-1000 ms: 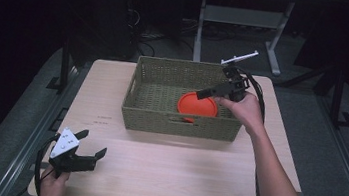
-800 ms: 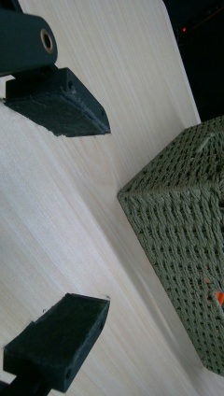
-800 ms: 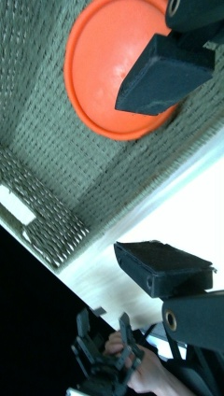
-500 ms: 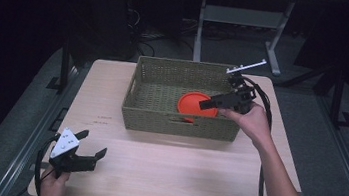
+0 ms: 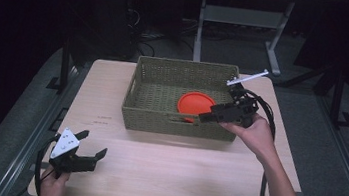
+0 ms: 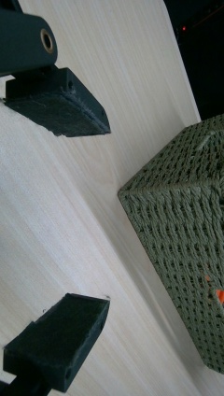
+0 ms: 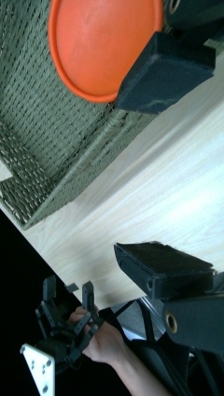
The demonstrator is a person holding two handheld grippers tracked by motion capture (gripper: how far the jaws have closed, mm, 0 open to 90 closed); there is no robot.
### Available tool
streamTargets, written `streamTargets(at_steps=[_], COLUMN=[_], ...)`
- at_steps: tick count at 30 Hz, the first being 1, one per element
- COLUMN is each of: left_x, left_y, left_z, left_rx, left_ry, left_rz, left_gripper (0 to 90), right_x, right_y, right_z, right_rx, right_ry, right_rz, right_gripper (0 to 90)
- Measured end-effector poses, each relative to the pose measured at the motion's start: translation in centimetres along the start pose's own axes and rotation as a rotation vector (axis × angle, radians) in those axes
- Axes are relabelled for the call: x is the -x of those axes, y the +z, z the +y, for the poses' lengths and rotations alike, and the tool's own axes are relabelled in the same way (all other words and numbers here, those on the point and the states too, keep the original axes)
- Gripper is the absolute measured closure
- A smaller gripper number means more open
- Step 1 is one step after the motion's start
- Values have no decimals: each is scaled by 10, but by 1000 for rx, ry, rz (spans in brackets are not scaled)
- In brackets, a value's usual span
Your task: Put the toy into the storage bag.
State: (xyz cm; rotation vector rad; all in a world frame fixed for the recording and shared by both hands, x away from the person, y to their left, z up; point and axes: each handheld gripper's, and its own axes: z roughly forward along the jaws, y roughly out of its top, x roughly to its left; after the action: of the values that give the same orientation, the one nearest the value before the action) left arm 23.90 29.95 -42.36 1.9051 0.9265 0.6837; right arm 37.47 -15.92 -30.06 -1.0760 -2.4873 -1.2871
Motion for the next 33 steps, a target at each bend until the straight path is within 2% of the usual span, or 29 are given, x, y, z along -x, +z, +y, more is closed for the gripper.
streamTargets(at_steps=[10,16,22,33], left_x=[0,1,1,0], left_y=[0,1,0,0], left_z=[0,0,0,0], left_rx=[-1,-4,-3,-2], left_ry=[-4,2,1,-3], left_rz=[-1,-4,0,1], left_gripper=[129,129,128,129], right_x=[-5,-3,-4,4], right_y=[-7,-9,-8,-6], right_z=[-12,-24,-33,-55], right_rx=[15,27,33,18], right_ry=[-15,0,-7,26], right_rz=[-5,-4,-17,-32], right_gripper=[242,239,239,240])
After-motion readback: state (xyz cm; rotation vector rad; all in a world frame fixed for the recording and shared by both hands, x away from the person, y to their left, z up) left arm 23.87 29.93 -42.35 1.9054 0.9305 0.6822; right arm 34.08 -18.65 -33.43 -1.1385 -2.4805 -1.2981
